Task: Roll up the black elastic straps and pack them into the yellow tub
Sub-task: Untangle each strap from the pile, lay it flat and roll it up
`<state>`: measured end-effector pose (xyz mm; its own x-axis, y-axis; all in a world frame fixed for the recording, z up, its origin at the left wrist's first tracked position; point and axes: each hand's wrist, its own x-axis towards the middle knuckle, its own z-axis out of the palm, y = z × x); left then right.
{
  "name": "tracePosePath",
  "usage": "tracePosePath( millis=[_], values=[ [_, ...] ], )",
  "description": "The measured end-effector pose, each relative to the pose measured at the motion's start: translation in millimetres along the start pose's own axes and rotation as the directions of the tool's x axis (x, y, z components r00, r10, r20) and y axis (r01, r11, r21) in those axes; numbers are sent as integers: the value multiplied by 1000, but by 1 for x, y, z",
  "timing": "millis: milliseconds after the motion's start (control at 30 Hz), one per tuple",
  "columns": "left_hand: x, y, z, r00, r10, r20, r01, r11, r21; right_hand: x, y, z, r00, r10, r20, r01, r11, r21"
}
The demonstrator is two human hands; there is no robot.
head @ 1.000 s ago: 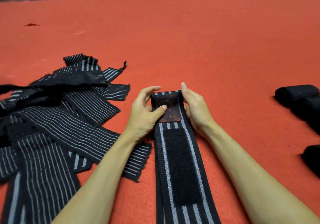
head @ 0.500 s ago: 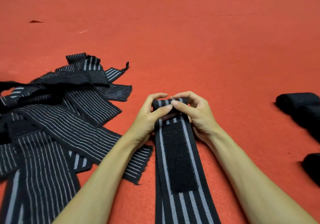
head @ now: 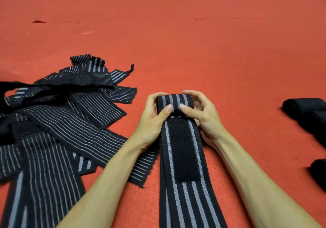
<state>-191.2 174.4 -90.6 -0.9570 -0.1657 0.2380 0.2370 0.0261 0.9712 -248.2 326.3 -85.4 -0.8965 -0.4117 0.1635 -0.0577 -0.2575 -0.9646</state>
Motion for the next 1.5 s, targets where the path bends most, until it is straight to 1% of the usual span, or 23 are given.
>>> tracePosePath(
  millis=[67, 133, 267, 367, 433, 533, 600, 700, 833, 900, 1000, 1100, 1233, 1300, 1400, 1500],
  values=[
    [0, -1, -1, 997, 70, 16, -70, 997, 20, 1, 0, 3, 999, 20, -36, -21, 1000, -15],
    [0, -1, -1, 994, 105, 28, -106, 994, 14, 3, 1, 6, 995, 57, -77, -61, 997, -53],
    [0, -1, 0, 994, 107, 10, -107, 994, -7, 2, 0, 12, 991, 97, -89, -113, 973, -202],
    [-2, 0, 2, 997, 78, 2, -78, 996, -31, 0, 2, 15, 991, 59, -119, -92, 952, -293],
    [-3, 1, 4, 997, 66, 30, -64, 996, -57, -1, 5, 15, 990, 38, -134, -76, 955, -287],
    [-4, 1, 8, 998, 11, 59, -7, 997, -76, -3, 3, 18, 989, 32, -144, -63, 975, -214],
    [-3, 1, 10, 999, -47, 27, 49, 995, -83, -5, 1, 22, 992, -12, -127, -14, 980, -200],
    [-3, 5, 12, 992, -129, -11, 126, 981, -146, -8, -2, 25, 990, -120, -73, 105, 977, -183],
    [-4, 5, 17, 981, -194, 5, 191, 960, -204, -11, -4, 24, 969, -239, -68, 222, 956, -192],
    [-6, 4, 19, 975, -221, 9, 217, 950, -225, -12, -4, 24, 963, -260, -73, 241, 949, -203],
    [-5, 3, 15, 967, -256, -8, 250, 951, -183, -12, -2, 24, 966, -249, -70, 230, 950, -211],
    [-1, 3, 9, 975, -223, 0, 222, 970, -100, -11, 0, 25, 973, -216, -76, 194, 955, -223],
    [-2, 6, 7, 984, -175, -30, 171, 980, -102, -7, 2, 27, 973, -161, -164, 121, 966, -227],
    [-2, 4, 6, 990, -142, 1, 142, 987, -82, -5, 1, 26, 973, -107, -203, 60, 973, -224],
    [-1, 3, 2, 997, -74, 12, 75, 997, -23, -3, 3, 24, 978, -50, -203, 5, 977, -215],
    [-2, 4, -1, 998, 22, -51, -21, 1000, 22, -5, 3, 25, 985, -60, -159, 17, 966, -260]
  ],
)
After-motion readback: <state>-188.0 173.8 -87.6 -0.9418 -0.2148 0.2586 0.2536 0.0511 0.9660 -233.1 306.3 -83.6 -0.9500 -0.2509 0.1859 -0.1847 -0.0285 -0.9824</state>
